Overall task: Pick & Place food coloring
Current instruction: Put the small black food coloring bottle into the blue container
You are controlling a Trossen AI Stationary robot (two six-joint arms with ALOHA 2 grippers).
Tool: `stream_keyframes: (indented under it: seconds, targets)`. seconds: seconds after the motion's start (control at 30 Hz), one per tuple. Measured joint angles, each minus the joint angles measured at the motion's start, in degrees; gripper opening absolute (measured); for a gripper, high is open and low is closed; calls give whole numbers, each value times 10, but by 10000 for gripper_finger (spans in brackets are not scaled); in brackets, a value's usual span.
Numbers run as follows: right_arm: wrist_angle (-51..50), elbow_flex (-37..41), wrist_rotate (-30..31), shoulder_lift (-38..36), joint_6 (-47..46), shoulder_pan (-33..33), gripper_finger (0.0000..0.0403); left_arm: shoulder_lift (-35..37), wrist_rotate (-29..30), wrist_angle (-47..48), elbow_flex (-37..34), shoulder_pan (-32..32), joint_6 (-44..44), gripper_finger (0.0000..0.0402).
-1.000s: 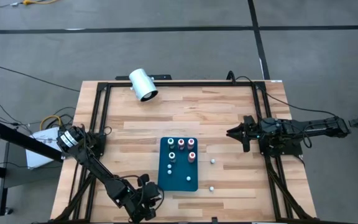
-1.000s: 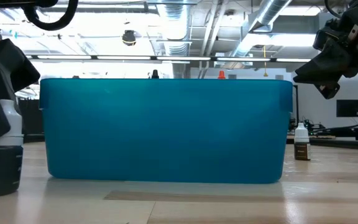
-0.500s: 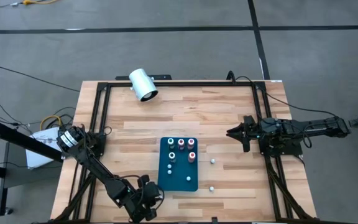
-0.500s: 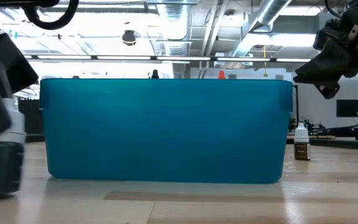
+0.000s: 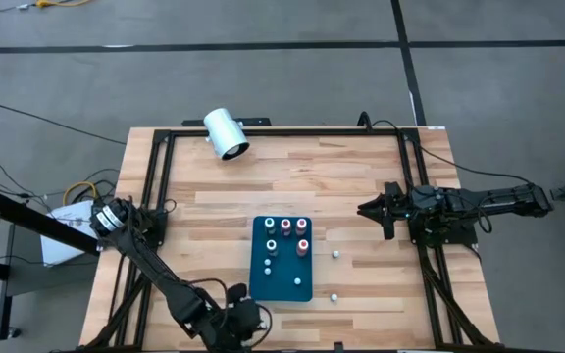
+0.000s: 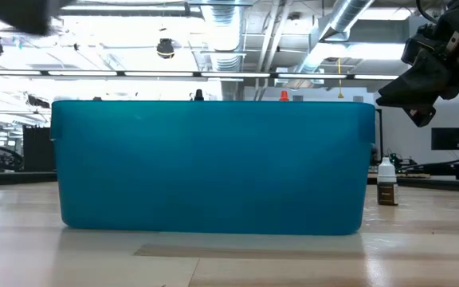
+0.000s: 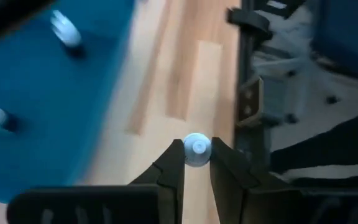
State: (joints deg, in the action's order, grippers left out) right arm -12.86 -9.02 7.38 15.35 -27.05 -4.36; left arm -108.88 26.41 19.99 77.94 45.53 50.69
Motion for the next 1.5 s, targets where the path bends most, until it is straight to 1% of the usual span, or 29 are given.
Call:
stream_keyframes:
  seconds: [0.1, 0.2, 0.33, 0.67, 0.7, 0.83, 0.97, 1.1, 1.33, 1.5]
  targets:
    - [0, 0, 0, 0, 0, 0, 75, 0, 29, 96, 60, -16, -32, 44]
    - [0, 0, 0, 0, 0, 0, 75, 0, 73, 178, 110, -35, -62, 44]
    - [0, 0, 0, 0, 0, 0, 75, 1, 107, 228, 139, -67, -109, 44]
    - [0, 0, 0, 0, 0, 0, 75, 1, 99, 226, 129, -172, -176, 44]
    - [0, 0, 0, 0, 0, 0, 75, 1, 94, 225, 126, -181, -179, 44]
    - [0, 0, 0, 0, 0, 0, 75, 1, 40, 226, 107, -207, -193, 44]
    - [0, 0, 0, 0, 0, 0, 75, 1, 34, 188, 81, -215, -194, 44]
    - [0, 0, 0, 0, 0, 0, 75, 1, 25, 155, 72, -214, -186, 44]
    - [0, 0, 0, 0, 0, 0, 75, 0, 9, 149, 72, -212, -142, 44]
    - [0, 0, 1, 0, 0, 0, 75, -26, -10, 141, 72, -211, -130, 44]
